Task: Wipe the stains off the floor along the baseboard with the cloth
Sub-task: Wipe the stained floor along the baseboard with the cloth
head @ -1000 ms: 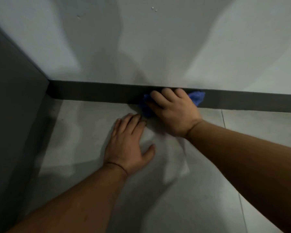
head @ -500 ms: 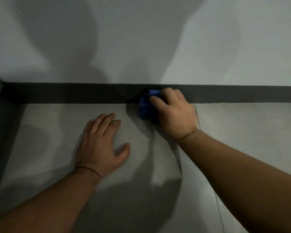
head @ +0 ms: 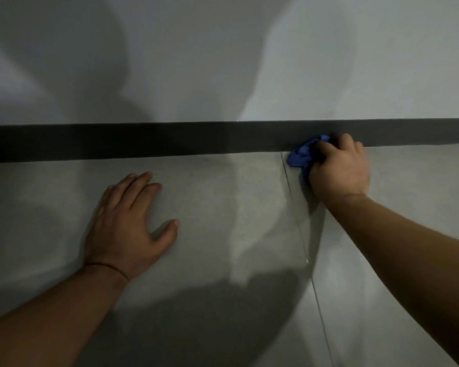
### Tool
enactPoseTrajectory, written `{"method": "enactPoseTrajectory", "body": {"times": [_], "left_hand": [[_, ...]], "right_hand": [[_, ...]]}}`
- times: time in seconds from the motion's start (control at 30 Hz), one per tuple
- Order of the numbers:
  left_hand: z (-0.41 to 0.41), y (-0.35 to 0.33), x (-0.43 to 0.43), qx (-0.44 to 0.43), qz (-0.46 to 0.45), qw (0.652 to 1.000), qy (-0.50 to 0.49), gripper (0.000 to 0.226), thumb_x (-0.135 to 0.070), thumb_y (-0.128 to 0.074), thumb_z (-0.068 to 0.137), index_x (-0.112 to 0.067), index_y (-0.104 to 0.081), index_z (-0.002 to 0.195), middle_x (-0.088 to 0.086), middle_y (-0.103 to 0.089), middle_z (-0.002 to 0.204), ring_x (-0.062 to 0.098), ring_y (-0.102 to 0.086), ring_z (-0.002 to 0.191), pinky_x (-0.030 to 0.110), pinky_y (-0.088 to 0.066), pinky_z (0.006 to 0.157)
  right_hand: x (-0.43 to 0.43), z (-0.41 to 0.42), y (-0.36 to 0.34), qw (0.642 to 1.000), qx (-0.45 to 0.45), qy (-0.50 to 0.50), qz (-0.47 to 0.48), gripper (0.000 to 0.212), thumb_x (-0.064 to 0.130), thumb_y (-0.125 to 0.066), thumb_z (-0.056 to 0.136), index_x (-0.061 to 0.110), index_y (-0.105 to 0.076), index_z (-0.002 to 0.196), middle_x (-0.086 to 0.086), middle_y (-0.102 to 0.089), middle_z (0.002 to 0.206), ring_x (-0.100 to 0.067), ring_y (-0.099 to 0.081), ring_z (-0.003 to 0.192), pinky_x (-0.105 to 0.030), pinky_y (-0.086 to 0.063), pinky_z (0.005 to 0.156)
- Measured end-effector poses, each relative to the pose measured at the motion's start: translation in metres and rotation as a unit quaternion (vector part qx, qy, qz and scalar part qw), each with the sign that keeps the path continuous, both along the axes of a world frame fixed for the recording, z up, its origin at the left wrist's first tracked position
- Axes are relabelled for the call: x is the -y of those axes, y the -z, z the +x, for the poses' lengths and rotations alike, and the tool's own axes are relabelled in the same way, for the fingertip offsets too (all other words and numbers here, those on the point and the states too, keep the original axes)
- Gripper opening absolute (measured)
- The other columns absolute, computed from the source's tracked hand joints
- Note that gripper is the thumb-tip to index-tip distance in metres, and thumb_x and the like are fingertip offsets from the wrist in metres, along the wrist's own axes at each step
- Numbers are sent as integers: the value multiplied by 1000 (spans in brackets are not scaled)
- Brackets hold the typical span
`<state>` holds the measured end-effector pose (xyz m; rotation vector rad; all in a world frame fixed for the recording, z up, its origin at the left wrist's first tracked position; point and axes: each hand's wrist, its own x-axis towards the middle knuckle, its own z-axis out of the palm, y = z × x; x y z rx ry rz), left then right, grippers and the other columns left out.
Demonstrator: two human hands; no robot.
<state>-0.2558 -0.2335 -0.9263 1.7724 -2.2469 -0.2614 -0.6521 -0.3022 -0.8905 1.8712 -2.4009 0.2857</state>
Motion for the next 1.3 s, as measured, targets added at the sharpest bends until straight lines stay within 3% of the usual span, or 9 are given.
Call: {"method": "enactPoseTrajectory", "body": {"times": [0.1, 0.2, 0.4, 0.57, 0.73, 0.87, 1.1, 1.2, 1.3], "left_hand": [[0, 0, 0, 0, -4, 1000, 0, 79, -62, -54, 81, -12, -56, 142, 10, -48, 157, 33, -41, 148, 55, -29, 123], [0, 1, 0, 2, 0, 1000, 2, 79, -63, -53, 82, -11, -56, 143, 10, -48, 158, 34, -40, 148, 54, -28, 124], [-2, 0, 1, 2, 0, 1000, 5, 80, -61, -54, 83, -9, -55, 143, 12, -48, 157, 35, -40, 148, 56, -31, 122], [-3, -2, 0, 14, 0, 1000, 1, 80, -60, -54, 81, -7, -56, 142, 14, -49, 156, 37, -42, 146, 56, -33, 120], [-6, -6, -2, 37, 14, 999, -16, 88, -66, -51, 80, -11, -50, 149, 10, -47, 159, 34, -39, 149, 59, -26, 124], [-8, -9, -3, 80, 45, 995, -43, 94, -73, -44, 80, -20, -40, 158, 4, -34, 169, 35, -24, 158, 62, -15, 126], [-5, -16, -3, 53, 68, 995, -42, 91, -72, -38, 82, -25, -38, 160, 0, -27, 172, 31, -14, 161, 59, -11, 128], [-3, -17, -2, 51, 70, 996, -39, 90, -71, -40, 83, -24, -38, 159, 0, -27, 172, 31, -14, 161, 59, -11, 128], [-1, -15, -2, 51, 71, 996, -35, 90, -72, -41, 83, -23, -39, 158, 2, -29, 171, 33, -17, 160, 60, -12, 128]], "right_hand": [[-2, -11, -2, 988, 35, 135, 70, 45, 30, -49, 85, 23, -62, 127, -15, -52, 127, -39, -44, 117, -48, -44, 93], [2, 14, -4, 985, 82, 128, 78, 41, 29, -51, 84, 22, -68, 120, -11, -54, 128, -37, -48, 115, -44, -44, 94], [-9, 75, 2, 991, 124, 22, 49, 40, 23, -51, 86, 20, -69, 123, -9, -57, 127, -35, -49, 113, -44, -45, 96], [-10, 151, 8, 972, 193, -116, 74, 44, 25, -53, 87, 25, -66, 129, -8, -56, 126, -32, -47, 117, -41, -41, 101], [-3, 218, 13, 950, 157, -243, 114, 50, 34, -55, 89, 36, -56, 139, -4, -48, 141, -30, -36, 131, -48, -30, 110], [-10, 200, 17, 947, 121, -281, 101, 51, 36, -51, 94, 34, -50, 145, -1, -44, 152, -27, -36, 139, -52, -23, 117], [-24, 111, 21, 975, 91, -202, 30, 43, 26, -58, 95, 18, -58, 138, -14, -53, 144, -38, -48, 129, -48, -35, 112], [-19, 78, 10, 987, 61, -127, 70, 46, 27, -58, 95, 25, -55, 141, -13, -50, 144, -42, -43, 126, -52, -41, 104], [-10, 62, -1, 981, 78, -95, 151, 51, 25, -55, 95, 32, -48, 146, -10, -46, 144, -38, -39, 130, -50, -39, 107]]}}
